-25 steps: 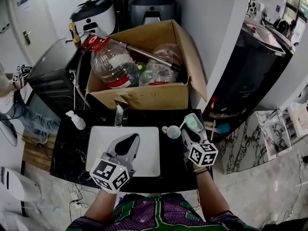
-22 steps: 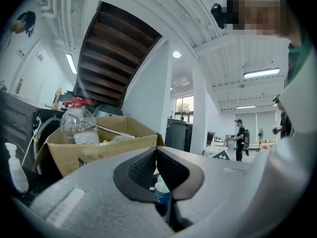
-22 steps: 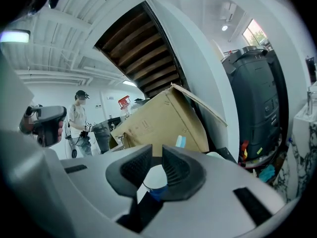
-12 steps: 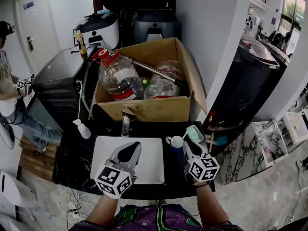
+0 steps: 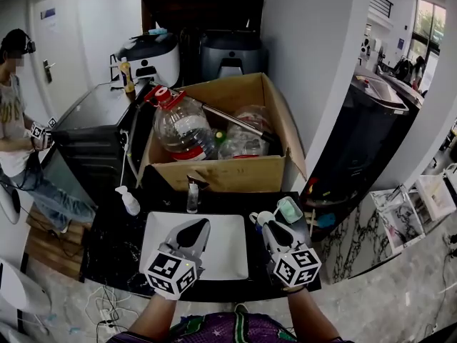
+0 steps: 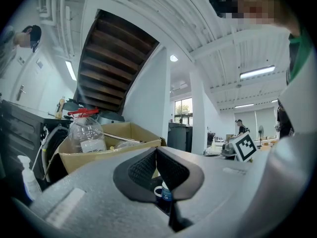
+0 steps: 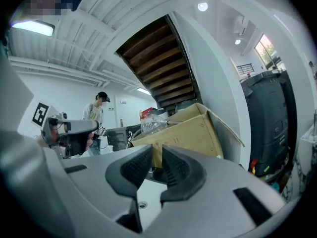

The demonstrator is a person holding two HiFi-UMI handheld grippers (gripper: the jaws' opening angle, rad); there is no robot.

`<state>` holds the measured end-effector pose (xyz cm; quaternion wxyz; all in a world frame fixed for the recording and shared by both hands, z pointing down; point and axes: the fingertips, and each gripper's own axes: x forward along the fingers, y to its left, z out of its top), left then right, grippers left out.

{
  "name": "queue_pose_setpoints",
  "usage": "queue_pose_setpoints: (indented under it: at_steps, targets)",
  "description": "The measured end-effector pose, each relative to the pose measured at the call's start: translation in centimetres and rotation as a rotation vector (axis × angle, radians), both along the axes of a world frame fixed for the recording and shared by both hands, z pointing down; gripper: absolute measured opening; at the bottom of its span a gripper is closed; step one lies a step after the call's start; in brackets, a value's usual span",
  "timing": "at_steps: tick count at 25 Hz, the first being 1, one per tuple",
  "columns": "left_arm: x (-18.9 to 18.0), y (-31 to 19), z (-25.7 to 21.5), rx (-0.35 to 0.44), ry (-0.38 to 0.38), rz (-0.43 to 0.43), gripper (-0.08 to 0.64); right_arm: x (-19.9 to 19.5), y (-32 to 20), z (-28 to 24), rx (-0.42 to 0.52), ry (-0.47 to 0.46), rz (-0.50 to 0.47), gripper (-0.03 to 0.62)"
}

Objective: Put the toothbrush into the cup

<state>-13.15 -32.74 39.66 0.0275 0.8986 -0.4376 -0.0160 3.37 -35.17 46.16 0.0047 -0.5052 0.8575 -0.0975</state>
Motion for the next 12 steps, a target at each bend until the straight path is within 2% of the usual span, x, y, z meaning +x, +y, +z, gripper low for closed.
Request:
queue_pose_setpoints:
  at_steps: [4,12]
  targets:
    - [-1.2,0.4,-0.8,0.016,-0.001,-0.011,0.015,-0.8,0.7,-0.9,0.019,0.032,-0.017,0.051]
    - [-3.8,0.7,-1.8,0.033,-0.004,-0.052,0.015,-0.6,1.3,-4.0,0.059,0.005,0.005,0.051]
